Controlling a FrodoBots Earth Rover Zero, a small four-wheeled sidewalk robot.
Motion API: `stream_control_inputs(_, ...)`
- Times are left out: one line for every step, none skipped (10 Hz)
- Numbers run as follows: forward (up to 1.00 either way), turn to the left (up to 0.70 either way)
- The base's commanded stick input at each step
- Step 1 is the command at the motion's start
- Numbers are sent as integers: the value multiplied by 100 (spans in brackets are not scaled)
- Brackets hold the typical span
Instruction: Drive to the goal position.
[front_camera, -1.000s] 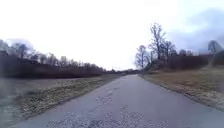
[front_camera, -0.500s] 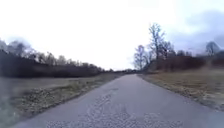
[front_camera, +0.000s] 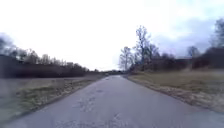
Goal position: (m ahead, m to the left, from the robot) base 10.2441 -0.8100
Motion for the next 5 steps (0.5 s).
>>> stream_control_inputs(50,0)
stream_control_inputs(50,0)
stream_control_inputs(50,0)
stream_control_inputs(50,0)
stream_control_inputs(50,0)
